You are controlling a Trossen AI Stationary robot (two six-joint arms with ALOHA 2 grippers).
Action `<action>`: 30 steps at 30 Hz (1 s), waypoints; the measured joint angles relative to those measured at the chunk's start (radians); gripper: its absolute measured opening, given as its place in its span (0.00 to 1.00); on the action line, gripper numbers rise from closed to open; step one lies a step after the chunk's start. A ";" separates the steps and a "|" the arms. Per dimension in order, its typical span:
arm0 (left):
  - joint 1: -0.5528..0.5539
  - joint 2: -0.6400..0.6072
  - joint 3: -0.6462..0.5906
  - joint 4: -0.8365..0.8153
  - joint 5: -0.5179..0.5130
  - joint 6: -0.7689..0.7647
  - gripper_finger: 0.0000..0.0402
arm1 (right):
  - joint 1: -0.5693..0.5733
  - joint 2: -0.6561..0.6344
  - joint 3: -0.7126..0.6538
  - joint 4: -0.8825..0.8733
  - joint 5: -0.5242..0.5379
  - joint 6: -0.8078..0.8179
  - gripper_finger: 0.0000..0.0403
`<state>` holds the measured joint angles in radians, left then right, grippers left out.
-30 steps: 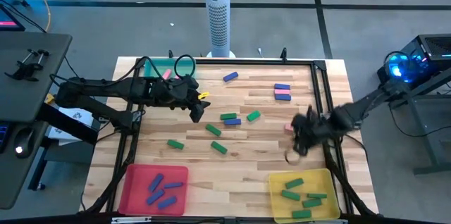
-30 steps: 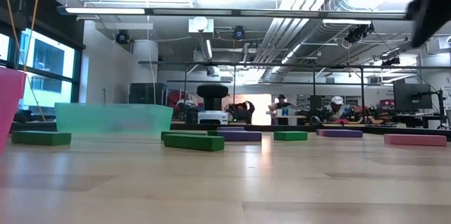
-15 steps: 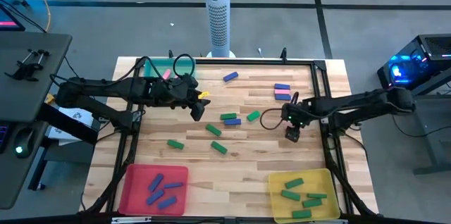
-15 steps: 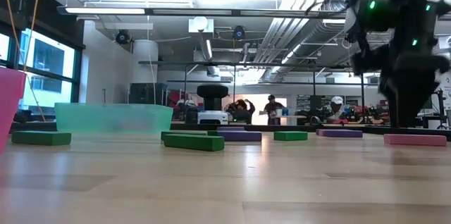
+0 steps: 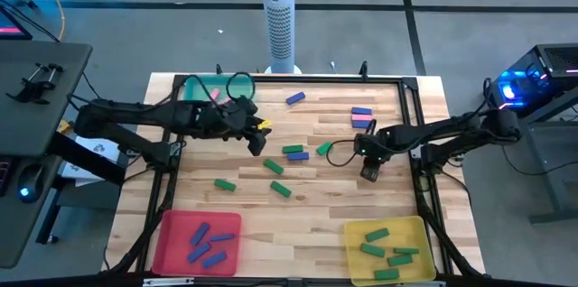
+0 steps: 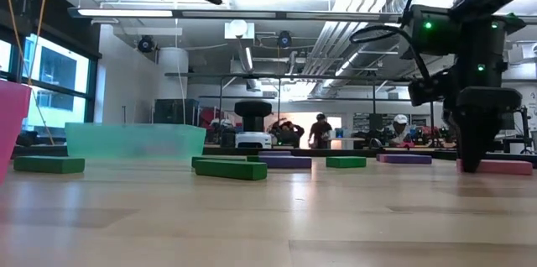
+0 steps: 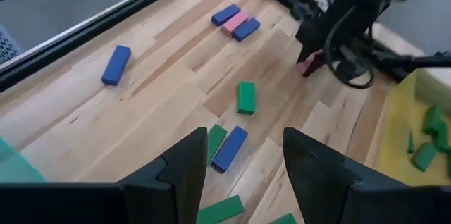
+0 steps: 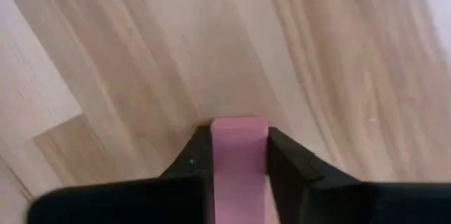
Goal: Sort blocks
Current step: Put the pink block into the green bin
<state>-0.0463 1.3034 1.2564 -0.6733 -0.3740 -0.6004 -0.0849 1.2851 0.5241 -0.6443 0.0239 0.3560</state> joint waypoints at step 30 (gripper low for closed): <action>0.040 0.489 0.000 1.383 0.362 0.156 0.53 | 0.074 -0.329 0.411 0.783 0.068 -0.016 0.12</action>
<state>-0.0059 1.7927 1.2560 0.7100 -0.0121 -0.4446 -0.0113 0.9564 0.9352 0.1387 0.0921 0.3401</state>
